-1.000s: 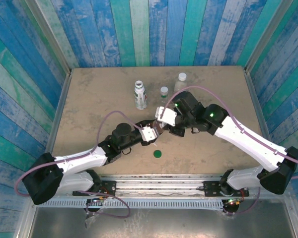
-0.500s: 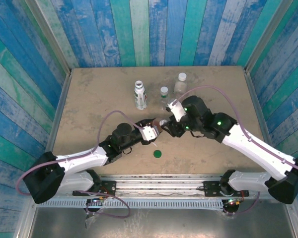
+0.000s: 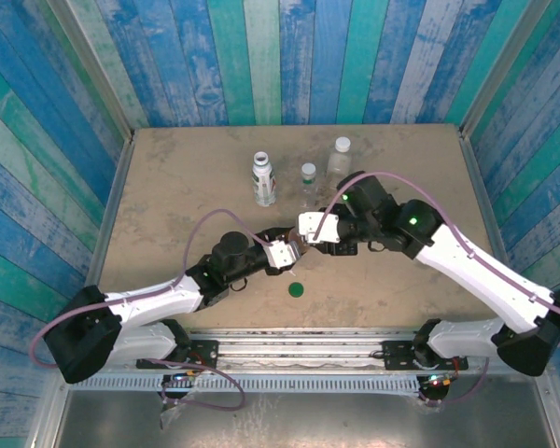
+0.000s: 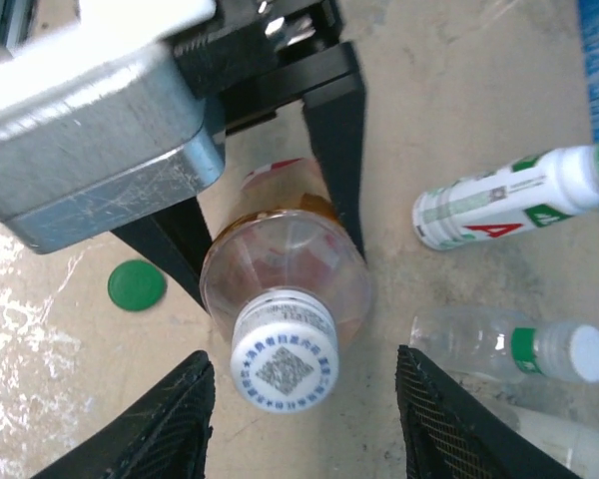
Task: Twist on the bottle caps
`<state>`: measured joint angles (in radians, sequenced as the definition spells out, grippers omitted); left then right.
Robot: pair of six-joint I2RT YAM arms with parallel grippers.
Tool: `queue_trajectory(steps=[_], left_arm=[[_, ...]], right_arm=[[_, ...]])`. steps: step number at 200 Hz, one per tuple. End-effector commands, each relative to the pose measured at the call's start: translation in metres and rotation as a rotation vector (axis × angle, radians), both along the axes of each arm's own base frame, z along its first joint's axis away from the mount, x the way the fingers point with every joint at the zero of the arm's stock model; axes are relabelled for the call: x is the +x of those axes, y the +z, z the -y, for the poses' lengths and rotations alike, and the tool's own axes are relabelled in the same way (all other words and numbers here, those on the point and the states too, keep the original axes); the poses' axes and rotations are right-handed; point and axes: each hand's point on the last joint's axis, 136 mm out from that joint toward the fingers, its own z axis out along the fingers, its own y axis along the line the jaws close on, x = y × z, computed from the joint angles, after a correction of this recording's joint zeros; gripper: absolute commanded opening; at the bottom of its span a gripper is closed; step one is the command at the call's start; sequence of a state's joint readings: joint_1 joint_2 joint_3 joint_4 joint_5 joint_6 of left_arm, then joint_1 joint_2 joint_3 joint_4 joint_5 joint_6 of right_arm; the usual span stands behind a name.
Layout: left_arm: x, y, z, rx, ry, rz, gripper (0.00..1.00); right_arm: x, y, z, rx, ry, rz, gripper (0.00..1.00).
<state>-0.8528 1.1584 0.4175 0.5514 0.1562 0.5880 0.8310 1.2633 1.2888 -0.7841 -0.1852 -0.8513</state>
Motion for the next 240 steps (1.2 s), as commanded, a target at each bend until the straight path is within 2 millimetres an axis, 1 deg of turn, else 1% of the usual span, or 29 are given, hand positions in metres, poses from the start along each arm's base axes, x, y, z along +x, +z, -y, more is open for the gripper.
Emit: queue_trajectory(steps=[1, 16, 30, 41, 48, 54, 64, 77, 86, 93, 106, 110, 116, 122, 132, 142, 149, 161, 168, 174, 189, 199, 210, 219, 231, 240], left_arm=[[-0.005, 0.014, 0.001, -0.024, -0.023, 0.032, 0.48], [-0.006, 0.015, 0.001, -0.027, -0.027, 0.034, 0.48], [-0.006, 0.015, 0.001, -0.027, -0.030, 0.033, 0.48], [-0.006, 0.015, 0.001, -0.027, -0.030, 0.034, 0.48], [-0.006, 0.015, 0.001, -0.028, -0.030, 0.034, 0.48], [-0.006, 0.015, 0.001, -0.027, -0.028, 0.033, 0.48], [-0.006, 0.015, 0.000, -0.026, -0.025, 0.036, 0.48], [-0.005, 0.015, 0.000, -0.027, -0.019, 0.038, 0.48], [-0.004, 0.015, -0.001, -0.028, -0.014, 0.040, 0.47], [-0.003, 0.015, -0.001, -0.027, -0.010, 0.041, 0.48], [-0.002, 0.015, -0.002, -0.024, -0.003, 0.042, 0.47], [-0.002, 0.014, -0.002, -0.022, 0.000, 0.040, 0.47], [-0.002, 0.014, -0.003, -0.019, 0.001, 0.038, 0.47], [-0.003, 0.014, -0.003, -0.020, 0.000, 0.038, 0.47], [-0.004, 0.013, -0.004, -0.022, -0.002, 0.041, 0.47], [-0.005, 0.013, -0.005, -0.024, -0.002, 0.042, 0.47], [-0.005, 0.013, -0.005, -0.023, -0.002, 0.043, 0.47], [-0.005, 0.013, -0.004, -0.024, -0.006, 0.042, 0.47], [-0.007, 0.013, -0.004, -0.024, -0.012, 0.041, 0.47], [-0.007, 0.013, -0.004, -0.026, -0.015, 0.041, 0.47], [-0.009, 0.011, -0.004, -0.021, -0.025, 0.035, 0.47], [-0.011, 0.011, -0.004, -0.024, -0.029, 0.032, 0.47], [-0.012, 0.011, -0.005, -0.028, -0.032, 0.030, 0.47], [-0.013, 0.010, -0.006, -0.025, -0.032, 0.029, 0.47], [-0.014, 0.010, -0.006, -0.021, -0.035, 0.025, 0.47], [-0.016, 0.011, -0.006, -0.024, -0.042, 0.024, 0.47]], right_arm=[[-0.004, -0.010, 0.000, -0.061, 0.060, -0.005, 0.48], [-0.001, -0.015, -0.001, -0.074, 0.055, -0.010, 0.44], [0.002, -0.017, -0.002, -0.080, 0.047, -0.013, 0.35], [0.001, -0.018, -0.004, -0.076, 0.043, -0.025, 0.21], [0.000, -0.017, -0.004, -0.071, 0.039, -0.034, 0.15], [-0.001, -0.016, -0.004, -0.063, 0.032, -0.042, 0.13], [-0.004, -0.014, -0.004, -0.044, 0.016, -0.062, 0.12], [-0.007, -0.011, -0.005, 0.001, -0.034, -0.111, 0.08], [-0.004, -0.007, -0.008, 0.063, -0.125, -0.165, 0.02], [0.002, -0.004, -0.009, 0.123, -0.238, -0.215, 0.01], [0.024, 0.008, -0.005, 0.278, -0.556, -0.319, 0.01], [0.027, 0.012, -0.004, 0.325, -0.640, -0.362, 0.00], [0.026, 0.017, -0.005, 0.380, -0.710, -0.441, 0.00], [0.021, 0.020, -0.010, 0.426, -0.745, -0.524, 0.00], [0.020, 0.022, -0.014, 0.501, -0.849, -0.656, 0.00], [0.018, 0.016, -0.015, 0.543, -0.955, -0.779, 0.00], [0.014, 0.014, -0.018, 0.561, -0.991, -0.852, 0.00], [0.007, 0.015, -0.026, 0.568, -0.958, -0.918, 0.03], [0.005, 0.014, -0.025, 0.554, -0.946, -0.909, 0.07], [0.006, 0.013, -0.021, 0.539, -0.932, -0.875, 0.12], [0.003, 0.012, -0.013, 0.468, -0.806, -0.723, 0.30], [-0.001, 0.013, -0.008, 0.410, -0.670, -0.588, 0.43], [-0.006, 0.009, 0.000, 0.344, -0.536, -0.452, 0.53], [-0.010, 0.008, 0.006, 0.302, -0.440, -0.357, 0.58], [-0.015, 0.010, 0.011, 0.248, -0.323, -0.249, 0.61], [-0.018, 0.014, 0.013, 0.220, -0.255, -0.188, 0.62]])
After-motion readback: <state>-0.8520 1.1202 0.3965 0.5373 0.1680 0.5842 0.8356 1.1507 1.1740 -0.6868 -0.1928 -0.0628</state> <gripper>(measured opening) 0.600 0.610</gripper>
